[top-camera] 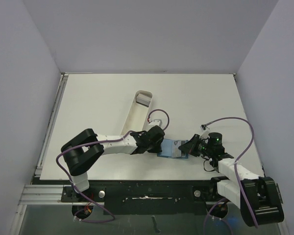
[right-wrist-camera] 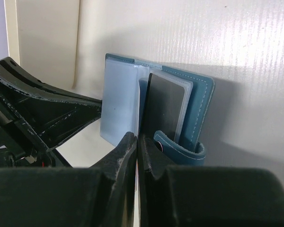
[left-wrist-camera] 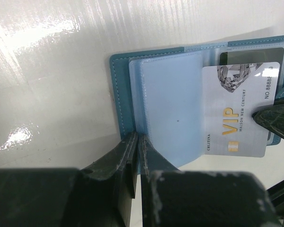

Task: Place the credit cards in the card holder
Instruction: Insert the credit card into the card holder.

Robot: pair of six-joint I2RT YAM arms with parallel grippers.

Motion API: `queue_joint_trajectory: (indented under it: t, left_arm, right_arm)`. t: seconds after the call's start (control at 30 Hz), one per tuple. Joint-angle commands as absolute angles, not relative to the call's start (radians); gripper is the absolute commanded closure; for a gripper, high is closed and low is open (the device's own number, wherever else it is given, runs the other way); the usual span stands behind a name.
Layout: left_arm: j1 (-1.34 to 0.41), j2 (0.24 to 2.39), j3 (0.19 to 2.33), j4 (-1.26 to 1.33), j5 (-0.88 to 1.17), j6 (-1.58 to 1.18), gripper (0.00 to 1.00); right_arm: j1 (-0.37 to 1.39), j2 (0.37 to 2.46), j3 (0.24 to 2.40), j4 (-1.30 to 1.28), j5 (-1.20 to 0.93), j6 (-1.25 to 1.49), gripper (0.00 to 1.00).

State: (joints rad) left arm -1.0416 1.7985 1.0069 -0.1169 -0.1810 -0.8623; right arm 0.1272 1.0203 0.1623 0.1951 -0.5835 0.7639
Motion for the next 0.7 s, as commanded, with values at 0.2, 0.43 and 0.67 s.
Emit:
queue_joint_trajectory:
  t: [0.2,0.43,0.67]
  left_arm:
    - [-1.052,1.808,1.051,-0.109,-0.185,-0.848,0.95]
    - [-1.052,1.806,1.038,-0.105,-0.190,-0.848,0.95]
    - [-1.057,1.808,1.035,-0.093,-0.173,-0.859,0.95]
  right_arm:
    - [0.110,1.003,0.177,0.230,-0.690,0.733,1.00]
    - [0.061,1.040,0.174,0.273,-0.728,0.737,1.00]
    - [0.055,1.088,0.166,0.325,-0.721,0.738,1.00]
